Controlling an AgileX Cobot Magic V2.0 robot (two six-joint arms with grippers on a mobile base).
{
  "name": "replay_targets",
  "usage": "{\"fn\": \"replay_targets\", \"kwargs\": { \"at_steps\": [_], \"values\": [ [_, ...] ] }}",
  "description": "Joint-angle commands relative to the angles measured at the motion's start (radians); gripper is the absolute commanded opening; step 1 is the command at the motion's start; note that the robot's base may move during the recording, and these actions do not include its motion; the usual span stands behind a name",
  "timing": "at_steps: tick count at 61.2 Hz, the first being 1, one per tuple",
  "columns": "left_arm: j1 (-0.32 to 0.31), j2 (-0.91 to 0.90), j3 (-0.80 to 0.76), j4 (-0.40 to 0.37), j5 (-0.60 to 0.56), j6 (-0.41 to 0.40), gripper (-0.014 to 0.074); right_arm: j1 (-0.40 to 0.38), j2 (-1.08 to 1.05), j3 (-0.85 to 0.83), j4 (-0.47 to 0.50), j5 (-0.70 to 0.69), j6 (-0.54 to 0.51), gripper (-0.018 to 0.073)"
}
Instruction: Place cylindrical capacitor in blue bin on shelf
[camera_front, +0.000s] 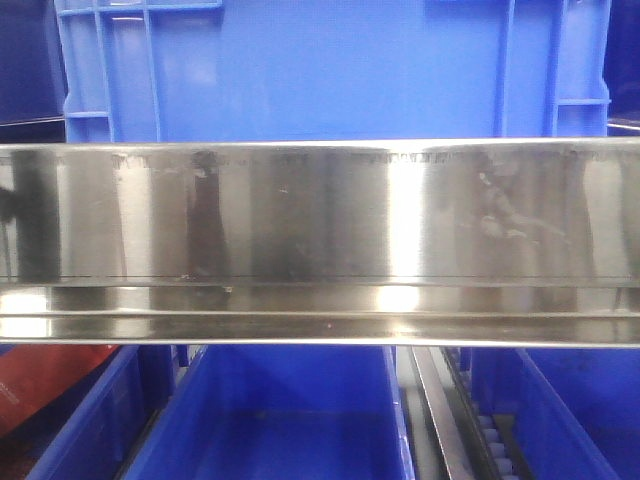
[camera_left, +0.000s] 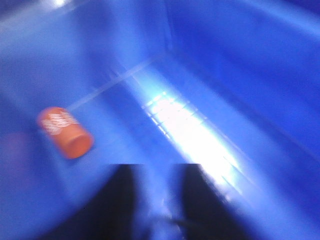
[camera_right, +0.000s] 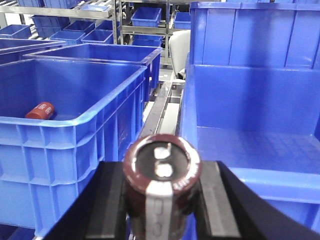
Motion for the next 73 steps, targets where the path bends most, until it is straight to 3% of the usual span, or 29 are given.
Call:
{"fn": "replay_targets", "kwargs": {
  "at_steps": [1, 15, 39, 46, 56, 73],
  "values": [
    [0.017, -0.066, -0.006, 0.001, 0.051, -0.001, -0.0097, 0.004, -0.003, -0.006, 0.001, -0.016, -0.005, -0.0151],
    [0.079, -0.254, 0.176, 0.001, 0.051, -0.037, -0.0111, 0.004, 0.021, -0.006, 0.001, -0.018, -0.005, -0.0151],
    [0.167, -0.832, 0.788, 0.002, -0.212, -0.115, -0.0111, 0.040, 0.150, -0.016, 0.002, -0.057, -0.007, -0.0151],
    [0.192, -0.992, 0.938, 0.002, -0.267, -0.171, -0.0111, 0.080, 0.221, -0.074, 0.002, -0.072, -0.027, -0.0151],
    [0.224, -1.165, 1.073, 0.002, -0.274, -0.186, -0.0111, 0.160, 0.390, -0.228, 0.002, -0.073, -0.066, -0.0151],
    [0.231, -1.247, 1.104, 0.000, -0.243, -0.186, -0.0111, 0.351, 0.776, -0.594, 0.002, -0.022, -0.100, -0.0151]
  ]
}}
